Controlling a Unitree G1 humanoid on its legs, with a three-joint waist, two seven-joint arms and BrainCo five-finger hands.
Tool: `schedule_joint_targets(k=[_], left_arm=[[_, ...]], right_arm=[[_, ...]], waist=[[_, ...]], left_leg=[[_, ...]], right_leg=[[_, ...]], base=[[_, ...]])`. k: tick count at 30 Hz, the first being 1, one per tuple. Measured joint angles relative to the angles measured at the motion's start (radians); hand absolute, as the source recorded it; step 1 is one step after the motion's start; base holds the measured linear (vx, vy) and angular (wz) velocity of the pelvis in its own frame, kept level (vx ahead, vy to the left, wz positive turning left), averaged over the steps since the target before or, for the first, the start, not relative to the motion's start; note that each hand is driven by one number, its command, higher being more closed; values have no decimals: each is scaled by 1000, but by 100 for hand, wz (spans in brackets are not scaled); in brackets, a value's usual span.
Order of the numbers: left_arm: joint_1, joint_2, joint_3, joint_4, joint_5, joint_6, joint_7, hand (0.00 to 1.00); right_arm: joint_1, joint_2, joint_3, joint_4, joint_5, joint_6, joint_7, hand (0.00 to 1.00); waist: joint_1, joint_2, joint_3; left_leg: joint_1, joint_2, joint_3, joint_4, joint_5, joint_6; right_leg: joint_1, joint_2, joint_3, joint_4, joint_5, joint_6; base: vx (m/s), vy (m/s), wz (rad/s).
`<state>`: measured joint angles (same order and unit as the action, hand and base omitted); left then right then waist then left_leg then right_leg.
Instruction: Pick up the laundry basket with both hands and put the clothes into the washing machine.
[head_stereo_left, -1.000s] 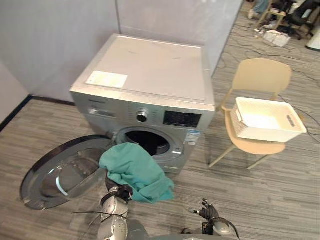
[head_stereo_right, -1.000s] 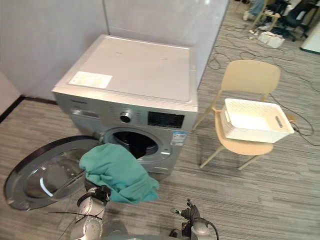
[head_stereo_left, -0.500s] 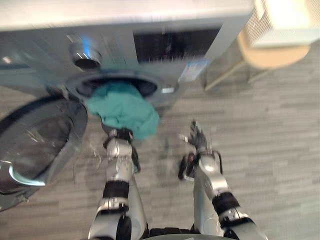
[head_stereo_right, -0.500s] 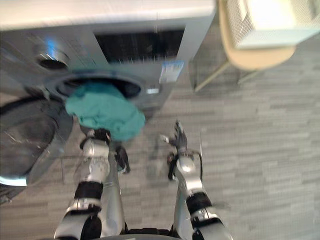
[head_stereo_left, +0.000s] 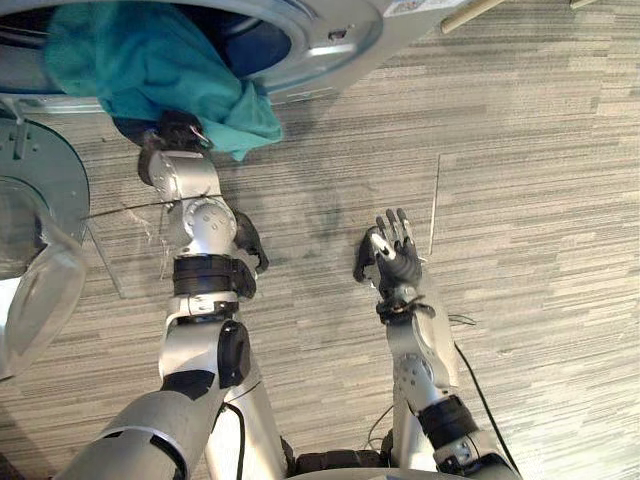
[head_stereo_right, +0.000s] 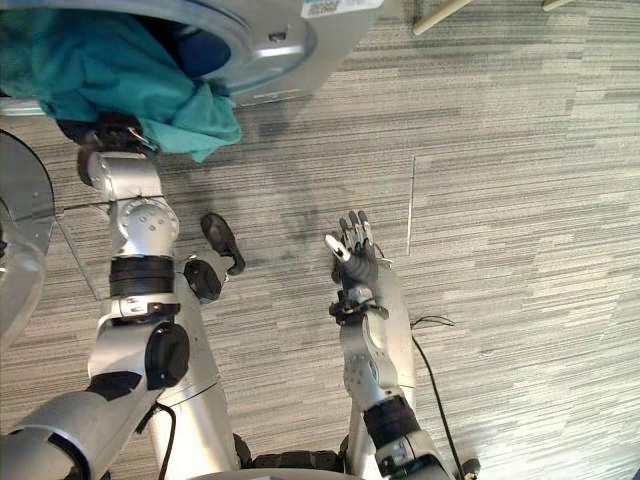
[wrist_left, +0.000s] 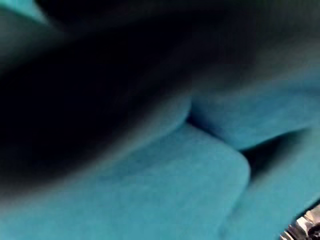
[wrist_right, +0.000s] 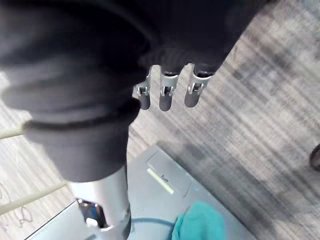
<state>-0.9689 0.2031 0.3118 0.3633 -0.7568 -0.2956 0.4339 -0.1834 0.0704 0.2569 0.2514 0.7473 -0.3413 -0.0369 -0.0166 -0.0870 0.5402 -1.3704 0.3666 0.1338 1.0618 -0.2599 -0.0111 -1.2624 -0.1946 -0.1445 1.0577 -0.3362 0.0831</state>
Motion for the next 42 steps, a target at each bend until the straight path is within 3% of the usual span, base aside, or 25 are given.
schedule_joint_targets(k=[4,8,10,13,15,18,19,21,26,27,31,34,38,42], left_arm=[[-81,72,-62,18,21,10,1,100],[-234,152,-114,131,106,65,-1,100],[-400,220,-140,212,177,126,-1,100],[-593,326,-200,236,176,173,-1,100],[-687,374,-242,254,153,165,-23,100],[-694,401,-278,261,97,159,28,100],[-694,405,-286,269,101,156,29,0],[-697,407,-324,295,127,163,52,0],[-706,450,-488,346,688,275,-50,0],[-698,446,-521,346,904,307,-77,0],[-647,427,-563,351,1203,360,-120,0],[-630,429,-567,360,1281,376,-152,0],[-621,445,-487,414,1254,373,-198,0],[-586,466,-345,475,1019,379,-261,0]], right_arm=[[2,0,-4,18,73,4,44,0],[6,-10,-5,25,86,15,66,0],[6,-12,-4,39,84,25,76,0],[6,-22,-5,42,75,47,73,0],[6,-24,-9,47,72,59,59,0],[16,-31,-13,54,66,76,53,0],[16,-33,-13,55,66,77,53,0],[17,-39,-25,56,65,78,53,0],[48,-37,-69,35,80,71,86,0],[54,-38,-64,31,94,63,117,0],[56,-40,-36,19,134,58,151,0],[56,-40,-24,13,155,56,158,0],[56,-42,-23,9,164,68,176,0],[62,-54,-23,12,163,103,173,0]], waist=[[-10,0,0],[-9,0,0],[-12,0,0],[-17,0,0],[-17,-1,0],[-15,-1,-1],[-15,-1,-1],[-9,-1,-1],[4,-3,-2],[4,-4,-3],[-4,-5,-3],[-16,-5,-3],[-16,-5,-3],[-14,-5,-3]], left_leg=[[-49,8,-17,2,10,-10],[-51,18,-19,-1,20,-10],[-51,23,-17,-17,30,-10],[-39,41,-12,-53,50,-12],[-20,53,-3,-88,64,-13],[4,53,5,-152,92,-17],[7,52,5,-159,94,-18],[17,51,10,-172,97,-15],[32,40,25,-195,105,-11],[32,39,30,-211,112,-9],[31,51,51,-232,117,-8],[31,53,52,-235,118,-9],[37,53,54,-238,120,-12],[64,53,55,-248,127,-18]], right_leg=[[-39,5,-17,8,5,-8],[-39,19,-22,1,10,-16],[-38,26,-33,-20,20,-22],[-21,53,-45,-83,53,-30],[2,63,-53,-132,77,-36],[32,75,-79,-208,115,-42],[37,76,-82,-219,119,-42],[50,78,-83,-241,129,-40],[59,73,-80,-265,139,-37],[58,73,-80,-283,149,-34],[53,88,-70,-329,180,-32],[51,90,-71,-329,180,-32],[51,92,-74,-326,180,-32],[73,96,-75,-326,180,-33]], base=[[-67,-22,-1],[1,-4,-6],[11,-4,-9],[9,5,-23],[18,29,-20],[20,39,-8],[20,46,-1],[20,61,-2],[14,47,3],[8,34,-1],[11,42,-19],[7,7,-4],[6,-2,-1],[16,-6,3]])
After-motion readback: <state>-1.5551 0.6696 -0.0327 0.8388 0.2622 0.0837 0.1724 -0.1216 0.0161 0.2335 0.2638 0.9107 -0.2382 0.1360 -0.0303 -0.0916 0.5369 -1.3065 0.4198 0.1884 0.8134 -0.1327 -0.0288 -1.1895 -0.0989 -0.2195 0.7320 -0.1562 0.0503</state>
